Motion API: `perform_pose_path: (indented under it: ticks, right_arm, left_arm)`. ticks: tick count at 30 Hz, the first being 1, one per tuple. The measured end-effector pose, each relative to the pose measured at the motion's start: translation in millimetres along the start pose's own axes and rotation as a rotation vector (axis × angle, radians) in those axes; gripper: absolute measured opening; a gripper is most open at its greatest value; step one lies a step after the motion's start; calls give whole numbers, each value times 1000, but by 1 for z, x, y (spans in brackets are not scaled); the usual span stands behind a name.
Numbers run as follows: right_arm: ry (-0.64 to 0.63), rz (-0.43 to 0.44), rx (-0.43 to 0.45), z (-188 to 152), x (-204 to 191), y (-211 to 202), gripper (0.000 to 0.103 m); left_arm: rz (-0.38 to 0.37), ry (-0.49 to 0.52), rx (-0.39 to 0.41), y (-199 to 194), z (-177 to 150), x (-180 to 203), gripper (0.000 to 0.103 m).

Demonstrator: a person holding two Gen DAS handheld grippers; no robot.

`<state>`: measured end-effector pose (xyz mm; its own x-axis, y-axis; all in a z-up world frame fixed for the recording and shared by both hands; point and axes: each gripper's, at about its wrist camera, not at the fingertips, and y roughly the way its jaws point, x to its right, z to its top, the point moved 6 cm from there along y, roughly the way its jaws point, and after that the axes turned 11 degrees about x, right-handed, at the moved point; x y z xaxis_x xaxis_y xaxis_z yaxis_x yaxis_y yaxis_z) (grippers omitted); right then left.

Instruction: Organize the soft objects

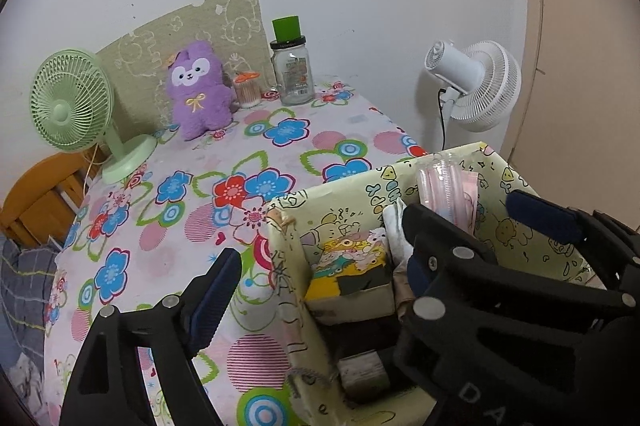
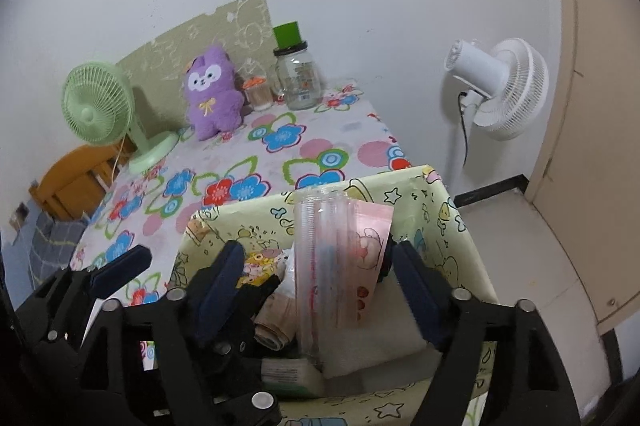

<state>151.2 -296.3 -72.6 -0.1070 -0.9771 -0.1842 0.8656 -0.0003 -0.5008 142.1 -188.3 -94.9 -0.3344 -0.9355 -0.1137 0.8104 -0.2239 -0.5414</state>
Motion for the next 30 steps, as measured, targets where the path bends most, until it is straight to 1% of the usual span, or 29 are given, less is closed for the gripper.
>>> perform_pose_path:
  ticks: [2,6,12,16,18,19,21,25,27,30]
  right_arm:
    - [-19,-36,-2,-1,-1,0,83]
    - [-25,-48,-14,-4,-4,-4,83]
    - [-35,-57,11,-5,-15,-18,86]
    - [-51,-60,26,-7,-28,-27,86]
    - [-63,-84,43,-7,-35,-33,87]
    - [-68,-92,54,-7,-39,-36,90]
    - [-73,-90,67,-6,-45,-41,92]
    - [-88,-85,94,-7,-62,-53,92]
    - [-88,-92,117,-6,-69,-60,92]
    - [-95,-77,129,-6,-81,-67,92]
  left_arm:
    - [6,0,7,-2,0,-2,88]
    - [9,-1,15,-7,-2,-6,89]
    - [0,-29,35,-20,-4,-18,90]
    - [2,-31,32,-28,-8,-28,90]
    - [9,-30,40,-33,-9,-33,90]
    - [12,-33,49,-36,-9,-37,90]
    - [11,-45,61,-43,-10,-43,90]
    - [16,-70,88,-57,-12,-59,90]
    - [25,-82,101,-65,-14,-70,90]
    - [46,-101,118,-76,-17,-86,91]
